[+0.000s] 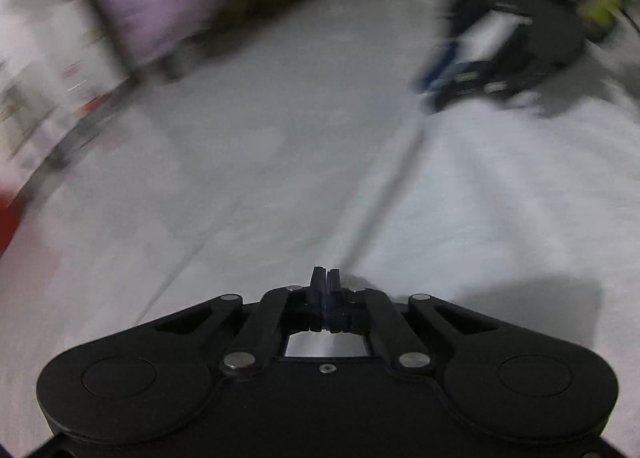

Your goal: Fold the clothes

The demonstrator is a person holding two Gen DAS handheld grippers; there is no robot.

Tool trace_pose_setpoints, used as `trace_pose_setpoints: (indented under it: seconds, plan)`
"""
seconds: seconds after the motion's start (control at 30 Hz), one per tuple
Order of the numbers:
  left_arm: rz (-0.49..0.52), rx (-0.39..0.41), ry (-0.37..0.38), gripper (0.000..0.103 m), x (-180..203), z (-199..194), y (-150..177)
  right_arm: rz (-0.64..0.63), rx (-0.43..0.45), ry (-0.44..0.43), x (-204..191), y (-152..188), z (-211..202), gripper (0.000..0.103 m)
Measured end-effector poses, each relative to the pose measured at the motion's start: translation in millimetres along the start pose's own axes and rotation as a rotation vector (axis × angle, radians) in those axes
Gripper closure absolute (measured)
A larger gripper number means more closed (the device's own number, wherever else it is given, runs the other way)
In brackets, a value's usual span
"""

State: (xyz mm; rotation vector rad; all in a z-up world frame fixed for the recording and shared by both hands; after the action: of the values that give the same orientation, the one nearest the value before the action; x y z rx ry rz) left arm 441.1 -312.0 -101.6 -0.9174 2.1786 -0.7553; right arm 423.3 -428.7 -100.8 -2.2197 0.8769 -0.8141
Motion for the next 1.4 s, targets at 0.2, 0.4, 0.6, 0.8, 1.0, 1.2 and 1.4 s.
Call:
trace_pose_setpoints:
  seconds: [0.2,0.4,0.6,0.8,1.0,1.2,1.4]
  plan:
    - [-0.015,-0.076,0.012,0.068,-40,-85,53,0.100,0.061,0.114,12,-9,-4,0.047]
    - [-0.187,-0.336,-0.066,0.013,-69,-222,186,0.047,0.151,-0.159,-80,-40,-59,0.026]
    - [-0.640,-0.364,-0.297,0.012,-93,-289,270,-0.072,0.199,-0.413,-226,-64,-79,0.026]
    - [-0.743,-0.332,-0.349,0.021,-100,-289,295,-0.368,0.139,-0.382,-297,-51,-73,0.032]
    - [-0.921,-0.224,-0.389,0.084,-103,-307,315,-0.276,0.099,-0.366,-298,-63,-64,0.065]
    - [-1.013,-0.267,-0.470,0.070,-109,-321,332,-0.195,0.105,-0.405,-307,-62,-84,0.054]
    - [-1.002,-0.184,-0.568,0.025,-144,-357,324,-0.287,0.097,-0.448,-327,-53,-101,0.030]
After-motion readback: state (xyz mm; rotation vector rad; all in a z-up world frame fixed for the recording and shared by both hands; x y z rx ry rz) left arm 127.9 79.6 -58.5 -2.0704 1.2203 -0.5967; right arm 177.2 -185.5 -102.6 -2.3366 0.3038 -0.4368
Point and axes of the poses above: each gripper's, at about its wrist camera, not at the fingertips, and z roughly the way its jaws point, x to its right, y to its underside, the point moved 10 cm from there along z, roughly the way its jaws point, and after that the axes turned 6 degrees about x, right-handed, at the moved point
